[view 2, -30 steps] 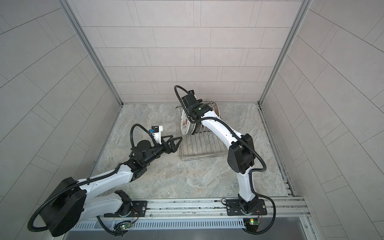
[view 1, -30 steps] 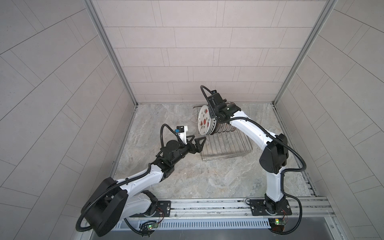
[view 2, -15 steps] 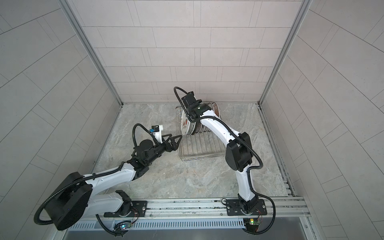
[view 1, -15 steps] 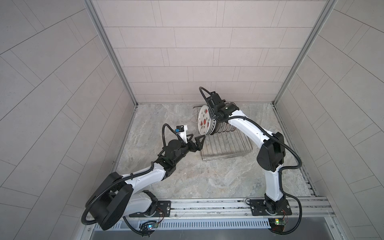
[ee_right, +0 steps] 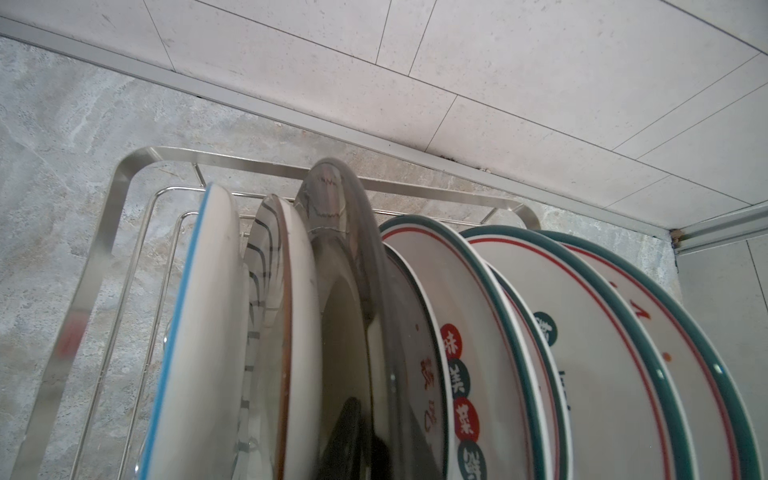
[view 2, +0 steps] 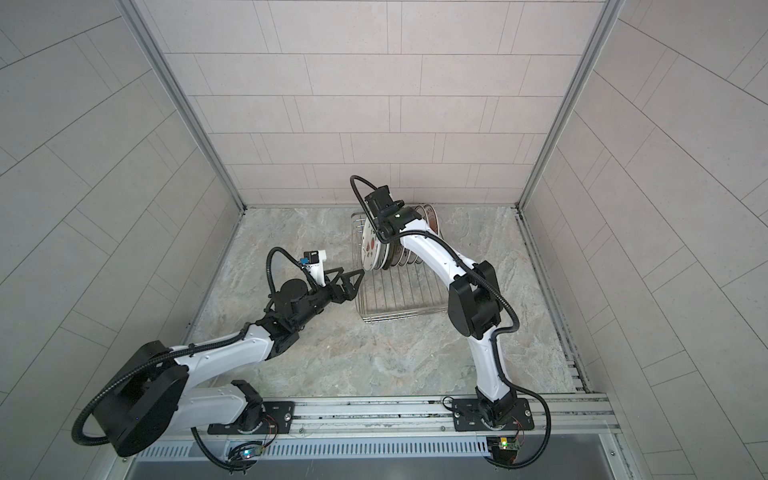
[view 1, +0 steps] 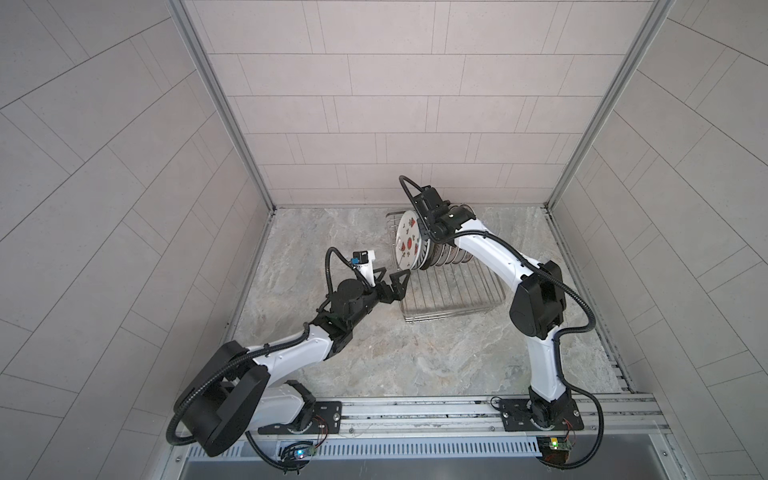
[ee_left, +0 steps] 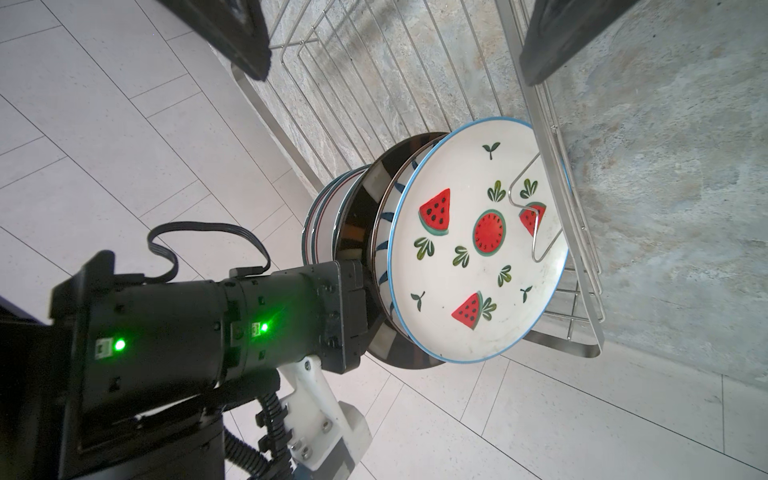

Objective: Unload the plates from the dish rack
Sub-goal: 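Grip the dark rimmed plate with the right gripper while the left gripper waits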

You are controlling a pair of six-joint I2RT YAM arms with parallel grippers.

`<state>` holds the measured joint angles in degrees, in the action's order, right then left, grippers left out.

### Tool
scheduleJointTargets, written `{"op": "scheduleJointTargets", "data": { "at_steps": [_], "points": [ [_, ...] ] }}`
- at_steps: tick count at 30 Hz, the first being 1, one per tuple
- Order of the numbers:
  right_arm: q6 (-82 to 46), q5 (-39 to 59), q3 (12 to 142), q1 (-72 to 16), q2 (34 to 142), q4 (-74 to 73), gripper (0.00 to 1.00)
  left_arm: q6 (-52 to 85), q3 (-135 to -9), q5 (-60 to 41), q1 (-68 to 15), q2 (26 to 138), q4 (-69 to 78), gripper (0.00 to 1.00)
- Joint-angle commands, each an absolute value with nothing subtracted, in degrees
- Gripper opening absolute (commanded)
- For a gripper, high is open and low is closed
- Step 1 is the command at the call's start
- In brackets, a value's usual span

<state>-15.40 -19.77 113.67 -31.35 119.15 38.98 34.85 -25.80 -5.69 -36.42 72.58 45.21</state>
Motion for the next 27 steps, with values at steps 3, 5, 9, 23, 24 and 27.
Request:
{"op": "scheduleJointTargets", "data": {
  "at_steps": [3,5,9,23,24,27],
  "points": [
    [-15.3,-18.9,113.9,-31.9,120.1,39.7,0.15,34.1,-25.8,-5.3,-36.7,72.7,47.3,1.00],
    [-15.1,-20.0,114.7,-32.2,120.2,39.6,0.13,34.1,-25.8,-5.2,-36.6,72.7,47.4,1.00],
    [-13.7,-24.7,118.3,-33.4,121.0,41.8,0.06,34.2,-25.8,-5.1,-36.6,72.9,47.6,1.00],
    [-11.2,-31.6,120.9,-35.6,116.3,43.4,0.00,33.1,-24.7,-3.2,-36.6,68.9,44.6,1.00],
    [-11.1,-32.4,121.0,-35.8,115.8,43.5,0.00,33.1,-24.5,-3.0,-36.7,68.6,44.6,1.00],
    [-10.6,-33.7,120.8,-36.2,114.3,43.8,0.00,33.0,-24.4,-2.7,-36.6,68.0,44.2,1.00]
  ]
}}
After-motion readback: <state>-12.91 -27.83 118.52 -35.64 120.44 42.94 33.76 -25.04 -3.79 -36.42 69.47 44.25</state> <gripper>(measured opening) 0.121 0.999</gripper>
